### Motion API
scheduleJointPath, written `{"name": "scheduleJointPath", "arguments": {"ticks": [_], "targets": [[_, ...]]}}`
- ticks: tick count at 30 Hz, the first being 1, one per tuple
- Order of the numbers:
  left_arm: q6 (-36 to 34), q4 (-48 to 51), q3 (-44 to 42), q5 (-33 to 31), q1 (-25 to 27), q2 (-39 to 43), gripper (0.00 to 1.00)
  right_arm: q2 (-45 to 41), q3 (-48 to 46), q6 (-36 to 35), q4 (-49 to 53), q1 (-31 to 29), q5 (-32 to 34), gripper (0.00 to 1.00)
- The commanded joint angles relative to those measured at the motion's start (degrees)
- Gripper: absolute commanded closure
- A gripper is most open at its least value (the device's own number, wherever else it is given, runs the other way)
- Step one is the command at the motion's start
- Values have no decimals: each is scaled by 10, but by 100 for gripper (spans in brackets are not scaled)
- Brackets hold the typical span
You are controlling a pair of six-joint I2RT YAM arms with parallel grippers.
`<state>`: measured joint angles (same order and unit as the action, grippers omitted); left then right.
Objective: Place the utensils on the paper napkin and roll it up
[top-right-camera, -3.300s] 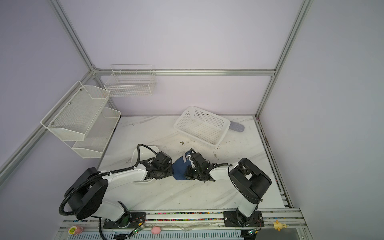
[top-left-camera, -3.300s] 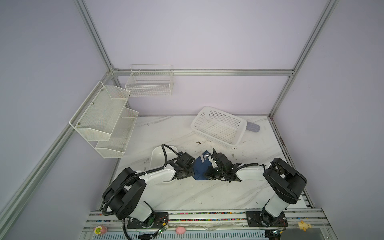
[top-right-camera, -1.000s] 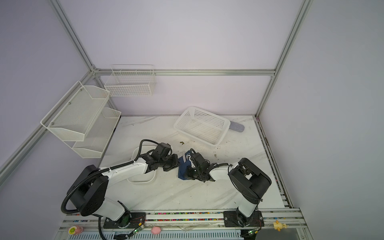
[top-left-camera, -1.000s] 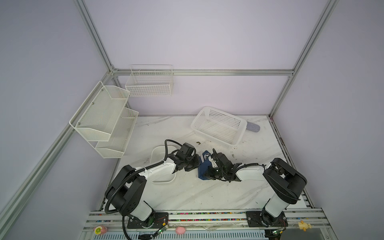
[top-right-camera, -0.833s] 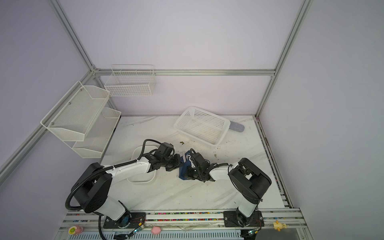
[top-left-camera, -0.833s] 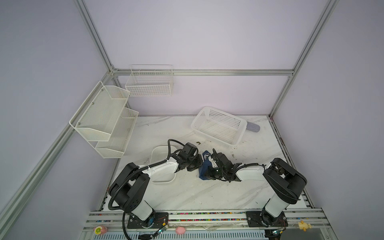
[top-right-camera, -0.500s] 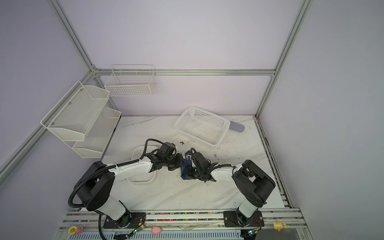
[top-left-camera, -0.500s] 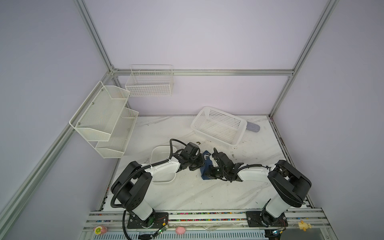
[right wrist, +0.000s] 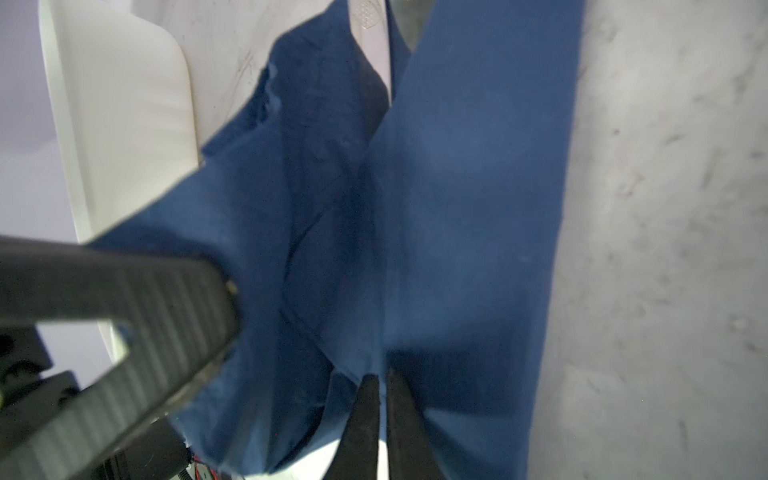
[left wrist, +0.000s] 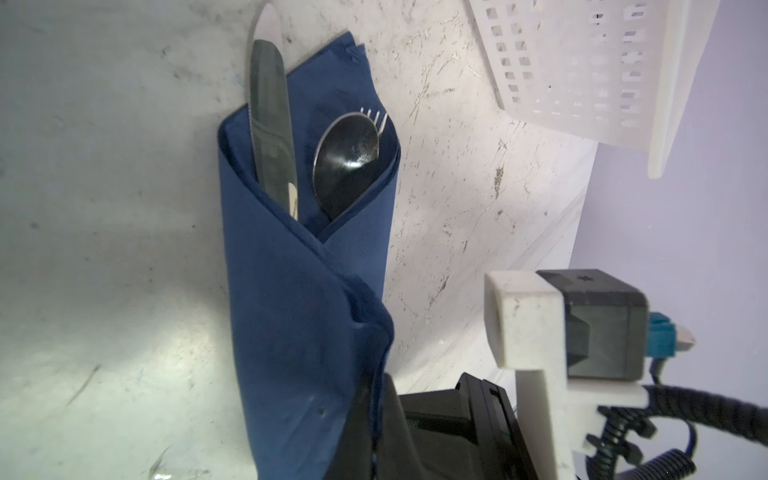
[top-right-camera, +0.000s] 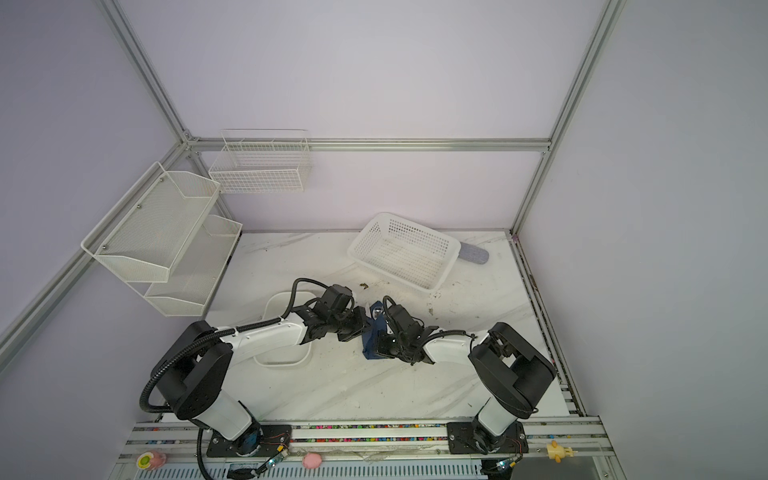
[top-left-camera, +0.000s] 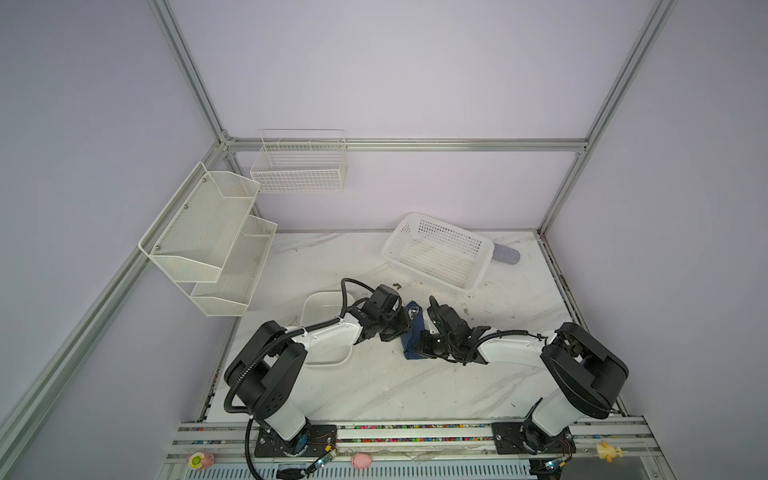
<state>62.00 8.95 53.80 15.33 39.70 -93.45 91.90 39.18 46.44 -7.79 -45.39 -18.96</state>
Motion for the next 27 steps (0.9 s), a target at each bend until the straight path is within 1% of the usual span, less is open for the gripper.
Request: {"name": "scheduleJointPath", "arguments": {"ticks": [1, 8, 14, 16, 20, 23, 27], "targets": [[3, -21, 76, 15, 9, -8, 100, 1, -12, -2, 8, 1, 18, 90], [10, -24, 113, 26, 25, -40, 100, 1, -16, -3, 2, 1, 14, 90], [21, -34, 108, 24, 28, -49, 100, -17, -17, -4, 1, 1, 12, 90], [22, -36, 107, 22, 28, -48, 100, -28, -20, -3, 1, 2, 12, 90], [23, -39, 107, 23, 28, -50, 100, -72, -47, 28, -6, 3, 44, 89], [26, -42, 107, 24, 29, -51, 100, -90, -65, 38, -19, 5, 47, 89], [26, -48, 110, 28, 30, -54, 100, -71, -69, 36, -31, 6, 33, 89]]}}
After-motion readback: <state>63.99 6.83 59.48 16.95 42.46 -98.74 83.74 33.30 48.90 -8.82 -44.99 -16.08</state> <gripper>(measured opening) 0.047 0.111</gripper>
